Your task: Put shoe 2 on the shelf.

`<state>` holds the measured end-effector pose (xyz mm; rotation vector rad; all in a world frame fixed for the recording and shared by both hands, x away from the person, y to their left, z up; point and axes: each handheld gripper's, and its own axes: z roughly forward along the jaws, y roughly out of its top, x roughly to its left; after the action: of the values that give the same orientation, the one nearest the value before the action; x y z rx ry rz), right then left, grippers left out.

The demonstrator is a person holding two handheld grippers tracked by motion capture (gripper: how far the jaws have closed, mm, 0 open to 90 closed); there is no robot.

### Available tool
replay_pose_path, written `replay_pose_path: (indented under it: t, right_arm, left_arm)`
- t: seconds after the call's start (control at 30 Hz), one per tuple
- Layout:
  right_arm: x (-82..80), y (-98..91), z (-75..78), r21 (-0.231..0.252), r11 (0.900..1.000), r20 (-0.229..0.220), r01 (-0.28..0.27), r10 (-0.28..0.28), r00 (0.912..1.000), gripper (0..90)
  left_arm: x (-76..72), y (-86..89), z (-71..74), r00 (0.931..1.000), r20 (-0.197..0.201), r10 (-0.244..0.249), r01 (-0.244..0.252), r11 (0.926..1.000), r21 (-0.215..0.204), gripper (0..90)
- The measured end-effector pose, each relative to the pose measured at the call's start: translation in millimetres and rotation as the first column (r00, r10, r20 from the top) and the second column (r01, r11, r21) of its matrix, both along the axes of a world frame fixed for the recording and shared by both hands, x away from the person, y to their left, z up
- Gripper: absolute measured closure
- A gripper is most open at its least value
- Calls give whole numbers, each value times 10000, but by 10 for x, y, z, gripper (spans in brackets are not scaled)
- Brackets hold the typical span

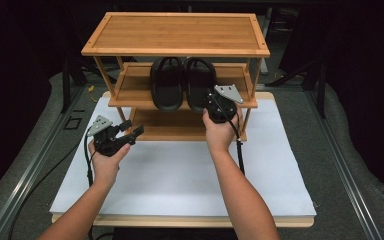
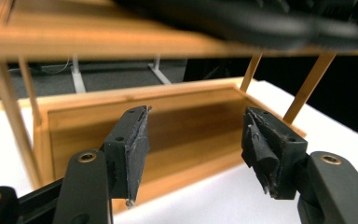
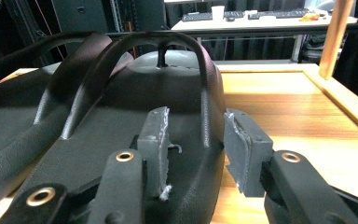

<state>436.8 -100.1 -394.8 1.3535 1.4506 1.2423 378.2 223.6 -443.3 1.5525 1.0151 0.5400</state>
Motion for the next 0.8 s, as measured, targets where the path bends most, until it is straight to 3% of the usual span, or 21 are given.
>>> replay_pose_path:
  t: [0.03,0.07,0.33,0.6,0.8]
  right_arm:
    - [7,16,3,-51,9998,-25,178,-178,9998,601]
    - [21,21,6,17,9999,-40,-133,133,9999,592]
    - [87,120,51,-205,9997,-358,-138,130,9993,565]
    - [63,131,56,-16,9985,-416,-545,544,9977,525]
    - [40,192,53,-245,9977,-379,-628,618,9974,505]
  left_arm:
    - [25,-15,41,10000,50,-20,20,10000,-48,409]
    - [48,-38,94,9999,147,11,-10,10000,-36,408]
    - [203,-223,329,9988,492,63,-69,9999,116,392]
    - [331,-335,451,9978,644,137,-138,9999,3,381]
    - [457,-343,503,9977,499,460,-463,9989,45,376]
